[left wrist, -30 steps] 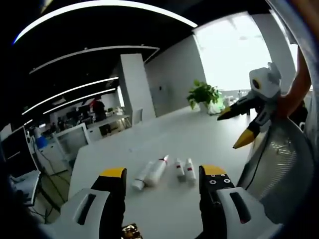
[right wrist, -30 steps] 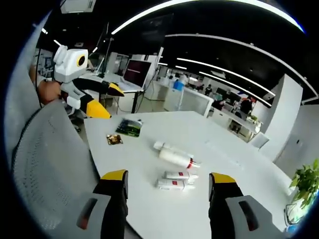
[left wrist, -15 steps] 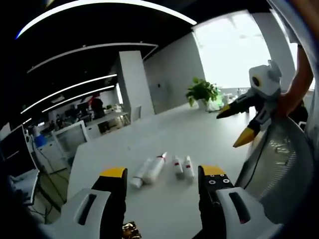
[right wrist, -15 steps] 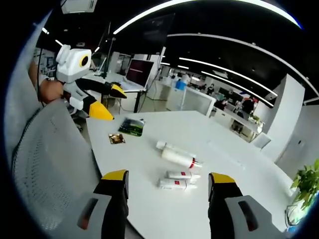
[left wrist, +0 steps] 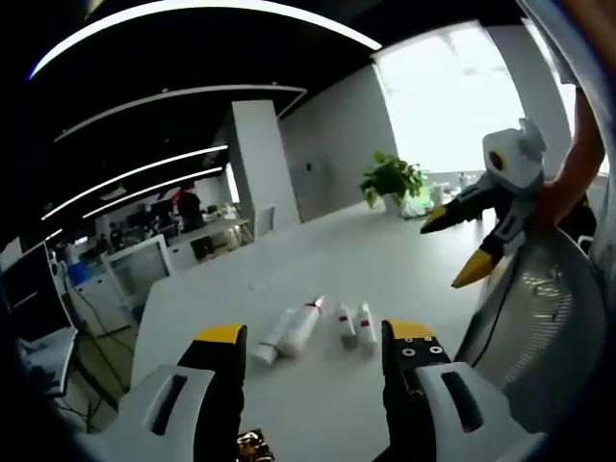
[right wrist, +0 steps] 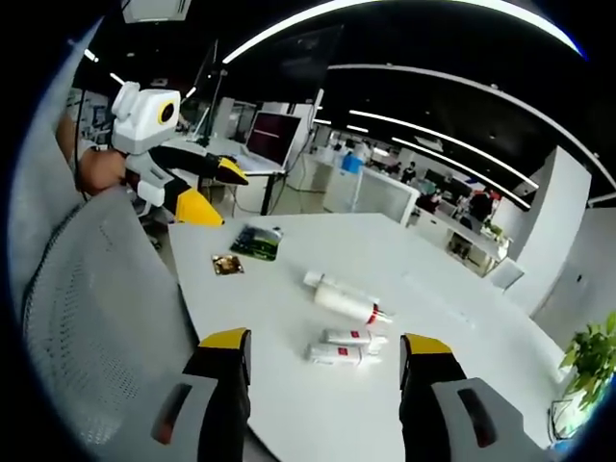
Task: Arrange the skincare products in the storage area until every visible bottle or jar stands upright without overlapping.
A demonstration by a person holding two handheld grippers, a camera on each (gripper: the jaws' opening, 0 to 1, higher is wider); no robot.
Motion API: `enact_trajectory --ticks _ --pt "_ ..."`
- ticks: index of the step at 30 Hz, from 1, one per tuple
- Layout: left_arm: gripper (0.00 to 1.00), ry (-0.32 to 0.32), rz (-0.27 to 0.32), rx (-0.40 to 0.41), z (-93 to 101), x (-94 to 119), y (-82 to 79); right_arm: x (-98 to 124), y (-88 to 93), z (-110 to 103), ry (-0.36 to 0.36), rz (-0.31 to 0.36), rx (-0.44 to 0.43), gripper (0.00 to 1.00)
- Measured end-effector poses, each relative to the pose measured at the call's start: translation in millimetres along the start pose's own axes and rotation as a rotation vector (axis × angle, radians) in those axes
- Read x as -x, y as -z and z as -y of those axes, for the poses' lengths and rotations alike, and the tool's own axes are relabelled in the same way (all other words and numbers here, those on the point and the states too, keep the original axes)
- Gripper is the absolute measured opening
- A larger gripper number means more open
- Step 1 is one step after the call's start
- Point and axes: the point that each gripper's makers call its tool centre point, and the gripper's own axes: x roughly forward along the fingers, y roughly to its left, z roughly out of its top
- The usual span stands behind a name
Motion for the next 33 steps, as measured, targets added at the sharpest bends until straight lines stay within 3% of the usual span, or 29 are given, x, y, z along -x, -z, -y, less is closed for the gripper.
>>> enact_trajectory --ticks 23,27,33 --pt "0.59 0.027 -0.021 -0.019 5.7 -2.2 5.5 -2.2 -0.8 -5.6 -0.019 -0.006 0.017 0.6" --pt "0.59 0.068 -0.04 -0.051 16.2 -4.5 9.1 -2.3 -0.1 -6.7 -0.024 -0.008 0.019 0.6" --pt "0.6 0.073 -0.04 -0.068 17.5 -4.9 9.1 -1.2 0.7 -2.6 -0.008 -0.007 0.014 0.59"
